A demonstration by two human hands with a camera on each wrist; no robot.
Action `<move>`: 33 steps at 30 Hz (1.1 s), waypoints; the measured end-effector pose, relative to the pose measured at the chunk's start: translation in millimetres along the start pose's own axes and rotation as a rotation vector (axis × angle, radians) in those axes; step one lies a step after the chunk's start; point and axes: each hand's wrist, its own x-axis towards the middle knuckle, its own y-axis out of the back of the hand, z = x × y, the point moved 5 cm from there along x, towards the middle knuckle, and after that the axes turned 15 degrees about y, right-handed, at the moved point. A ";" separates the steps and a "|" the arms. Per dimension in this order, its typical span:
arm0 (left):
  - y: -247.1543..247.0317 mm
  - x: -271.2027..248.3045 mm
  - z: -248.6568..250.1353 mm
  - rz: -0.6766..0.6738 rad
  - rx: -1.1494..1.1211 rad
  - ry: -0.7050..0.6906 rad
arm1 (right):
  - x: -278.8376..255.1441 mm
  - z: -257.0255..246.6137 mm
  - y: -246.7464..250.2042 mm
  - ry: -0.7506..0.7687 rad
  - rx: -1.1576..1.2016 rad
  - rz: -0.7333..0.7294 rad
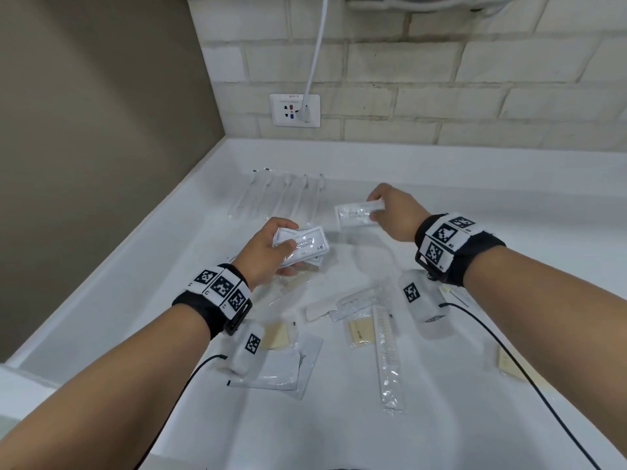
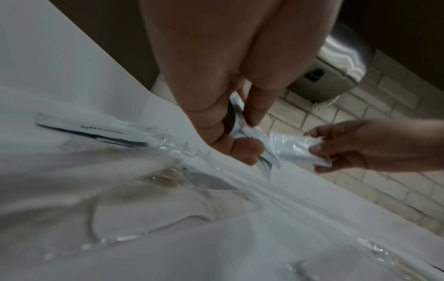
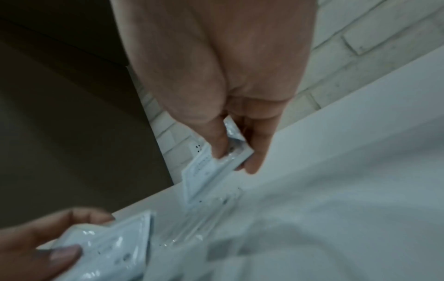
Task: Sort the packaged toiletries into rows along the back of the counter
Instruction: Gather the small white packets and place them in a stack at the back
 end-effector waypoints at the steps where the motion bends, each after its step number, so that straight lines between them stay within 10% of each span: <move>1: 1.4 0.8 -0.4 0.011 0.010 0.010 | 2.9 -8.0 0.5 0.011 0.105 0.033; 5: 4.4 -0.5 5.6 0.004 -0.121 0.040 | 1.4 -47.6 -23.0 0.083 0.502 -0.097; 10: 8.9 -14.9 12.0 -0.056 -0.404 0.073 | -10.4 -67.7 -46.7 0.120 0.454 -0.069; 19: 37.6 -39.2 -13.7 0.054 -0.172 0.012 | -43.4 -95.7 -63.5 0.032 0.240 -0.018; 26: 71.9 -54.4 -35.1 0.129 -0.161 0.036 | -95.9 -139.5 -132.4 0.316 -0.068 -0.754; 33: 71.6 -65.8 -45.7 0.084 -0.156 0.055 | -112.7 -135.7 -153.4 0.357 -0.183 -0.809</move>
